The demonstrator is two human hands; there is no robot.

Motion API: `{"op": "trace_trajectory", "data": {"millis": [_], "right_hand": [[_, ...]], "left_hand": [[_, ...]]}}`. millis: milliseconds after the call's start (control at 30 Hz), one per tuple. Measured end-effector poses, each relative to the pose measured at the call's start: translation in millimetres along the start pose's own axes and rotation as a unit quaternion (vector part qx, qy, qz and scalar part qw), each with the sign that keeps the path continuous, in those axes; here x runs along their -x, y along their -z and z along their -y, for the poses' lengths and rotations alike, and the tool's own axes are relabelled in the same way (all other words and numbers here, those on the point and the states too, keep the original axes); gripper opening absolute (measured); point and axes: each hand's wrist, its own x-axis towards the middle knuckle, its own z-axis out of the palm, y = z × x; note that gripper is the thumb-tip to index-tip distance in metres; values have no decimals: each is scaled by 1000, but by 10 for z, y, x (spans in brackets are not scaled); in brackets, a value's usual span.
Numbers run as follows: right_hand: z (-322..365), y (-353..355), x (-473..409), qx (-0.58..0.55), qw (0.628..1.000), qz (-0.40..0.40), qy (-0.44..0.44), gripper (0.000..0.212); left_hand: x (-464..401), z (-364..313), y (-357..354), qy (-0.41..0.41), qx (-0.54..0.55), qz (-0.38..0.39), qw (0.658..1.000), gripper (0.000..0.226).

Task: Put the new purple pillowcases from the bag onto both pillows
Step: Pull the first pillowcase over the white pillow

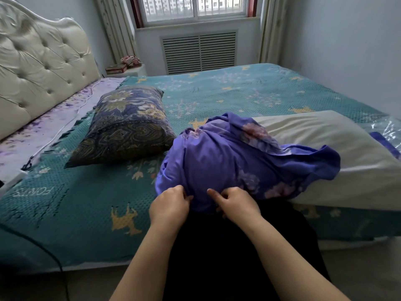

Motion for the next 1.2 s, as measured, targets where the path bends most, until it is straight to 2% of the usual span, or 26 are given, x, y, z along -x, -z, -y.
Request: {"op": "trace_trajectory", "data": {"millis": [67, 100, 200, 333, 433, 500, 567, 633, 700, 767, 833, 900, 967, 1000, 1100, 1167, 1200], "right_hand": [[-35, -37, -5, -55, 998, -4, -3, 49], [-38, -55, -7, -95, 995, 2, 4, 37], [4, -109, 0, -207, 977, 44, 39, 11], [132, -206, 18, -254, 962, 75, 71, 34], [261, -303, 6, -286, 953, 61, 78, 44], [343, -354, -21, -336, 937, 54, 76, 34], [379, -365, -68, -353, 933, 22, 69, 11], [338, -377, -124, -320, 946, -19, 52, 21], [275, -415, -146, -318, 945, -62, 40, 28], [227, -499, -145, -394, 914, -91, 11, 29], [213, -584, -139, -472, 876, -97, -25, 29], [221, -615, -132, -476, 872, -110, -18, 26], [248, -575, -103, -441, 885, -145, 27, 22], [263, -547, -85, -422, 890, -164, 47, 21], [255, -518, -72, -364, 912, -182, 54, 26], [215, -503, -101, -339, 925, -172, 29, 29], [191, -491, -123, -332, 928, -168, 22, 30]], "left_hand": [[21, 78, -9, 30, -36, -26, 999, 44], [14, 135, -14, 43, -46, -36, 997, 43], [-8, 270, -63, 39, -62, -59, 996, 18], [36, 355, -59, 2, 37, -72, 997, 11], [69, 322, -60, -29, 213, -47, 975, 14], [103, 227, -141, -71, 270, -46, 959, 16], [134, 128, -270, -88, 273, -68, 956, 18], [136, 110, -356, -68, 329, -61, 940, 4], [99, 169, -380, -51, 395, -65, 915, 16], [9, 264, -341, -15, 426, -110, 898, 16], [-97, 384, -256, 26, 350, -131, 927, 6], [-179, 474, -200, 38, 195, -81, 977, 25], [-254, 482, -168, 26, 107, -2, 994, 40], [-295, 466, -162, 28, 111, 37, 993, 45], [-406, 381, -167, 52, 252, 111, 960, 48], [-448, 318, -178, 72, 366, 95, 923, 46], [-465, 296, -199, 92, 436, 83, 891, 43]]}}
